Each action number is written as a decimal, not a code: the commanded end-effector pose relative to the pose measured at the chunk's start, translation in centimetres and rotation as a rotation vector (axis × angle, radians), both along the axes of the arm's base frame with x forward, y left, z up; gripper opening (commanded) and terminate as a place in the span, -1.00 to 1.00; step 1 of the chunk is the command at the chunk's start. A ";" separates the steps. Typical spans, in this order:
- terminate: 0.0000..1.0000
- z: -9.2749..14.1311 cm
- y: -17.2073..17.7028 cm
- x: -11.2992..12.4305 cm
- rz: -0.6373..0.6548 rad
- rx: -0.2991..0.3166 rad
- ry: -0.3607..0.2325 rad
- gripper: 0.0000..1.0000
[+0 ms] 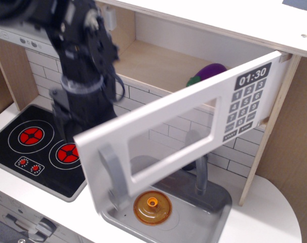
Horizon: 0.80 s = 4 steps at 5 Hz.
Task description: Open microwave
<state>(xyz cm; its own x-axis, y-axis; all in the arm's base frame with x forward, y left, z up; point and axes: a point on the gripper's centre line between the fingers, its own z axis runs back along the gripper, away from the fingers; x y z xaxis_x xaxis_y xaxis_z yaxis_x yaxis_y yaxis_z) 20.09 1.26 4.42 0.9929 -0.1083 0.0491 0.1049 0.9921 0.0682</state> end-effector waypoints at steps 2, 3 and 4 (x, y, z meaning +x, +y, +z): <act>-1.00 -0.7 -7.8 0.9 0.014 -0.038 -0.035 1.00; -1.00 0.1 -10.0 2.3 0.042 -0.054 -0.039 1.00; -1.00 2.1 -8.3 4.3 0.105 -0.065 -0.098 1.00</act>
<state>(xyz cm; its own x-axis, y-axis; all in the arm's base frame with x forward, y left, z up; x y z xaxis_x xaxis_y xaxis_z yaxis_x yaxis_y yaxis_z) 25.18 -8.32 3.59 0.9965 -0.0038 0.0837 0.0012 0.9995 0.0321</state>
